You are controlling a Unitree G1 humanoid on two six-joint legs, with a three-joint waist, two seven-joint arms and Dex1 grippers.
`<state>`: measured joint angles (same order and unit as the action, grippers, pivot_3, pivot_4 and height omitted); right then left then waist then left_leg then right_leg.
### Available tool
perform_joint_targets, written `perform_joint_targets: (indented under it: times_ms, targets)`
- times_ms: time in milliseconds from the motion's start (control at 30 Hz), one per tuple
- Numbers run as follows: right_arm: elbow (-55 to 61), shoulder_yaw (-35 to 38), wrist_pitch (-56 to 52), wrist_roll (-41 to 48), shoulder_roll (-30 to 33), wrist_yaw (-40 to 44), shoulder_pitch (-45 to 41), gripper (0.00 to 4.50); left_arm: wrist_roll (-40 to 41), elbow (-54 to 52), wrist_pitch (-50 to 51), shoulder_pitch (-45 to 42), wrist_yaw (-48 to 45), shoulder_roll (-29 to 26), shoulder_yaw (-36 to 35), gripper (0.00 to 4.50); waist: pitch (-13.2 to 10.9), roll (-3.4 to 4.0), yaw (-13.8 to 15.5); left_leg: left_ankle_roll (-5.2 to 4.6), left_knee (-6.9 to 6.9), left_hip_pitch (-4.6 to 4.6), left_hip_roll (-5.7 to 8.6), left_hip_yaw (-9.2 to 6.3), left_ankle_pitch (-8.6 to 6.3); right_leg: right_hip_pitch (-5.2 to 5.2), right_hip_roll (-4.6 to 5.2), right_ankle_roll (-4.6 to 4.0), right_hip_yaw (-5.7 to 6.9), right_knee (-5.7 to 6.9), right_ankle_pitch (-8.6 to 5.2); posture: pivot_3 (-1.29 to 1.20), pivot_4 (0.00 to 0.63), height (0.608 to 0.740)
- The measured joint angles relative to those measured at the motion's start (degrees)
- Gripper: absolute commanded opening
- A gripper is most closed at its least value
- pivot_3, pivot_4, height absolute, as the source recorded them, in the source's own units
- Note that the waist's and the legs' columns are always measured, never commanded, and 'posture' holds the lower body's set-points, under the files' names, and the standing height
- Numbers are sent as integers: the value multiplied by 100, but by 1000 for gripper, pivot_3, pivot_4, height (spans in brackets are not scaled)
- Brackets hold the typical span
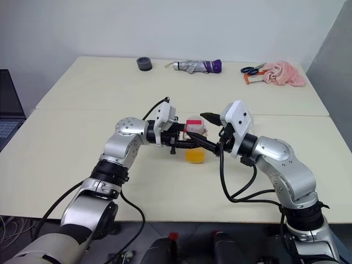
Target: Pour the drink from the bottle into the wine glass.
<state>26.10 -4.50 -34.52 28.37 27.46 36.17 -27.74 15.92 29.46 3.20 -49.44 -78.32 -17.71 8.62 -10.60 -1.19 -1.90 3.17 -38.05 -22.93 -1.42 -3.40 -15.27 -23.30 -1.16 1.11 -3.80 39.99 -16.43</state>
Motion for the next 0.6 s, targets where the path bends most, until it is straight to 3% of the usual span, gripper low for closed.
perform_joint_targets:
  times_ms: [100, 333, 600]
  targets:
    - [2, 3, -10, 16, -23, -1, 0, 1848, 0, -14, 0, 0, -7, 0, 3, 1761, 0, 0, 0, 0, 0, 0, 0, 0, 0, 0, 0, 0, 0, 0, 0, 0, 150, 740]
    - [2, 19, -11, 29, -57, -6, 1, 1850, 1, -39, 2, 0, -8, -10, 0, 1761, 0, 0, 0, 0, 0, 0, 0, 0, 0, 0, 0, 0, 0, 0, 0, 0, 150, 740]
    - [45, -139, 664, -546, -51, 2, 0, 1703, -3, -86, 34, 1, 0, -12, -34, 1741, 0, 0, 0, 0, 0, 0, 0, 0, 0, 0, 0, 0, 1, 0, 0, 0, 150, 740]
